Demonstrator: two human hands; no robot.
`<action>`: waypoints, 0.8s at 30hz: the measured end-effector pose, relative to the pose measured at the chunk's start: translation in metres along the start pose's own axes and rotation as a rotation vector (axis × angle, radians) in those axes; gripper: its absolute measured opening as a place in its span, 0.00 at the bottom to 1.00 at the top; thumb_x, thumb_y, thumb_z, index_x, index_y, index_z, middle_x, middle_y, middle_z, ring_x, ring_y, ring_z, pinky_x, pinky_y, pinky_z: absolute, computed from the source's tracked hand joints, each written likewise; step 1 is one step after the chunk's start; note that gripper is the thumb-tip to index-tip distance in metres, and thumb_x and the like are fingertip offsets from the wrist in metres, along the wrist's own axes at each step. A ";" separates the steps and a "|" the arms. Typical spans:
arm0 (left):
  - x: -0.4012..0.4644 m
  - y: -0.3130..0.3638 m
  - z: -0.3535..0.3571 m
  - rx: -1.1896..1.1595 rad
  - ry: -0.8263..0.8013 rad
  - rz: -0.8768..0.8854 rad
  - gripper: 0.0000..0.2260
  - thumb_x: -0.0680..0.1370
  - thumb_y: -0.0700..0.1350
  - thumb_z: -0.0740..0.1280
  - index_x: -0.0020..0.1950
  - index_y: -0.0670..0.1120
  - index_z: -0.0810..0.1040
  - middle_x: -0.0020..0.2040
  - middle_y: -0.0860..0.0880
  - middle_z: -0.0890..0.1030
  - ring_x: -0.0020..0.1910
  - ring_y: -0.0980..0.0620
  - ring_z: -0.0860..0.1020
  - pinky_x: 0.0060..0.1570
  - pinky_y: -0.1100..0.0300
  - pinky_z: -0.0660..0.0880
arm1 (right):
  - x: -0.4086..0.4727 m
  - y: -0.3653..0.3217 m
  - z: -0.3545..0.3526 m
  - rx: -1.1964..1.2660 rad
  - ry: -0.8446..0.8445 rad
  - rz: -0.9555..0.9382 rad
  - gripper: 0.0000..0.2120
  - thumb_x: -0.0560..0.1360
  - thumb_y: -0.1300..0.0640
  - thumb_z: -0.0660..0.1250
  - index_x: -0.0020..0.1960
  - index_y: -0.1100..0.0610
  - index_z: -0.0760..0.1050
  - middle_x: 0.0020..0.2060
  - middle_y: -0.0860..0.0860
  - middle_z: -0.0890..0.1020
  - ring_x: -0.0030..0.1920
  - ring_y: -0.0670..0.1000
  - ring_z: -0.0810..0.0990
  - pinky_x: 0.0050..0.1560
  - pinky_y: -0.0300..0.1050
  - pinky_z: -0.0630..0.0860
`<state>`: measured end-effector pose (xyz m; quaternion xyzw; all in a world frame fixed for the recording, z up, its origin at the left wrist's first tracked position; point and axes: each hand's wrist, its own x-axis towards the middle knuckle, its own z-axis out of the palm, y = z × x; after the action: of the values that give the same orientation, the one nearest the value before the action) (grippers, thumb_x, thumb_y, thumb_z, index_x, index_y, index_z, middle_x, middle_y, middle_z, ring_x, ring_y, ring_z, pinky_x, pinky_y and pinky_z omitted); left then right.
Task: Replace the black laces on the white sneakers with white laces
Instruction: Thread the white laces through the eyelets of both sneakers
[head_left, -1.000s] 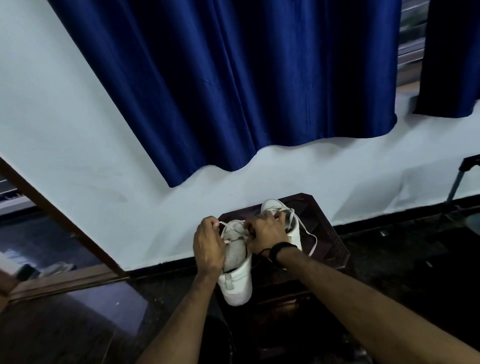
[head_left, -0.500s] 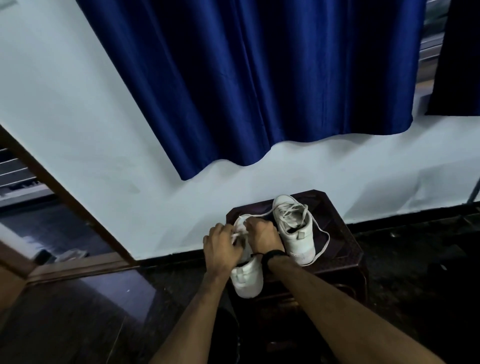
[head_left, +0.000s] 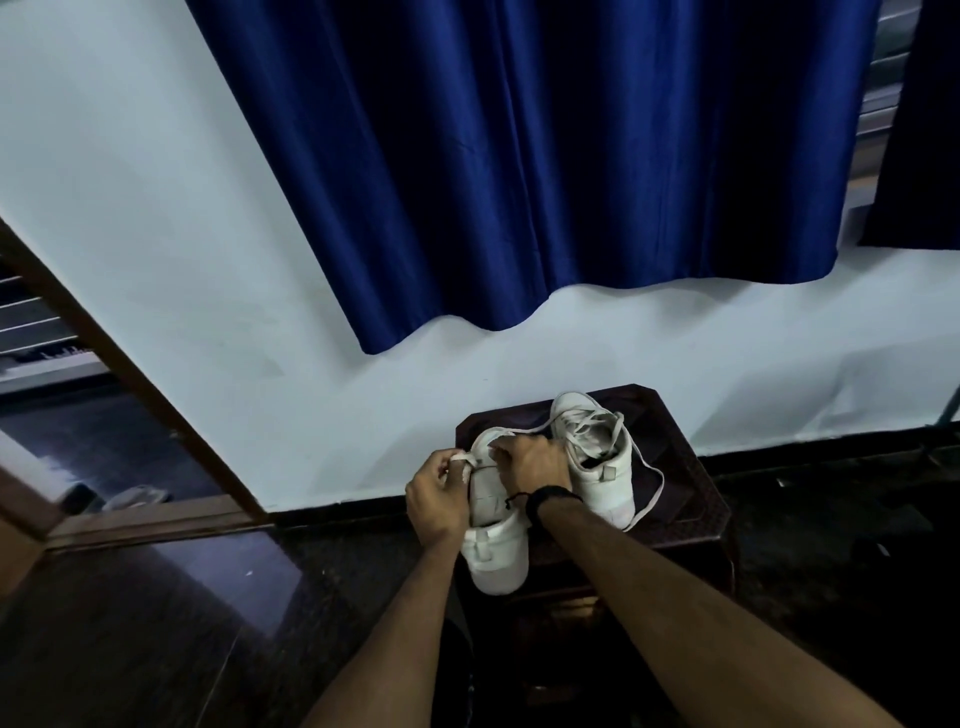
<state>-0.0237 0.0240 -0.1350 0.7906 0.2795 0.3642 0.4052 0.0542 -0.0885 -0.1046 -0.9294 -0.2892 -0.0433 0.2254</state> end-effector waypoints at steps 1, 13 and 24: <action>0.000 -0.001 0.000 0.033 0.008 0.028 0.04 0.77 0.46 0.68 0.48 0.51 0.83 0.44 0.53 0.85 0.44 0.51 0.82 0.44 0.55 0.78 | 0.002 -0.003 0.001 -0.015 -0.034 -0.029 0.14 0.80 0.49 0.57 0.60 0.47 0.78 0.54 0.54 0.82 0.56 0.58 0.78 0.55 0.47 0.70; -0.007 0.017 0.001 0.217 0.206 0.136 0.14 0.81 0.56 0.60 0.44 0.46 0.69 0.40 0.47 0.76 0.42 0.42 0.75 0.36 0.54 0.65 | -0.010 -0.004 0.022 0.141 0.161 0.021 0.14 0.80 0.46 0.57 0.56 0.50 0.78 0.45 0.59 0.83 0.48 0.63 0.80 0.45 0.49 0.69; 0.037 0.049 -0.046 0.090 -0.143 0.154 0.14 0.64 0.47 0.70 0.28 0.40 0.69 0.28 0.48 0.72 0.29 0.51 0.70 0.33 0.56 0.69 | -0.009 -0.020 0.030 0.104 0.181 0.123 0.11 0.60 0.52 0.79 0.29 0.51 0.77 0.19 0.54 0.75 0.20 0.57 0.74 0.25 0.40 0.68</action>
<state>-0.0318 0.0466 -0.0624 0.8510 0.2045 0.3241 0.3592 0.0340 -0.0649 -0.1254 -0.9247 -0.2118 -0.0980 0.3008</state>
